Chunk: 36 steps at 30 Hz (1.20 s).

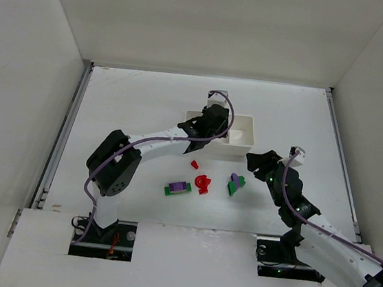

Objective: Sort the legos into containers by color

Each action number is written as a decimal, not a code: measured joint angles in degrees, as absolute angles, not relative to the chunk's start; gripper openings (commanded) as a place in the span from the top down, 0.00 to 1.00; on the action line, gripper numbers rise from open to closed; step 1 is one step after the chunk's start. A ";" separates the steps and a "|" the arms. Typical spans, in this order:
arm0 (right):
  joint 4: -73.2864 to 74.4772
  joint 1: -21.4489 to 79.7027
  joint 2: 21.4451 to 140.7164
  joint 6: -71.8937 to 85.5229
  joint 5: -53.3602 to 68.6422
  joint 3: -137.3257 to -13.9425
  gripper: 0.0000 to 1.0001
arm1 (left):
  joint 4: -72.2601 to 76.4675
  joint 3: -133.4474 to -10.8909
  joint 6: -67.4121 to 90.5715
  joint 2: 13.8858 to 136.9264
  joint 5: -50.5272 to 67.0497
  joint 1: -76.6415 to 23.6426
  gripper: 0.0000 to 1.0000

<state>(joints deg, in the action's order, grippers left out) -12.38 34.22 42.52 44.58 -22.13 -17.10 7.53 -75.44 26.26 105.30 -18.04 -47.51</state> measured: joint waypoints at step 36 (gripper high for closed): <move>1.13 42.19 60.73 44.77 -24.43 -21.50 0.15 | 8.12 -51.96 31.20 82.87 -22.06 -54.65 0.51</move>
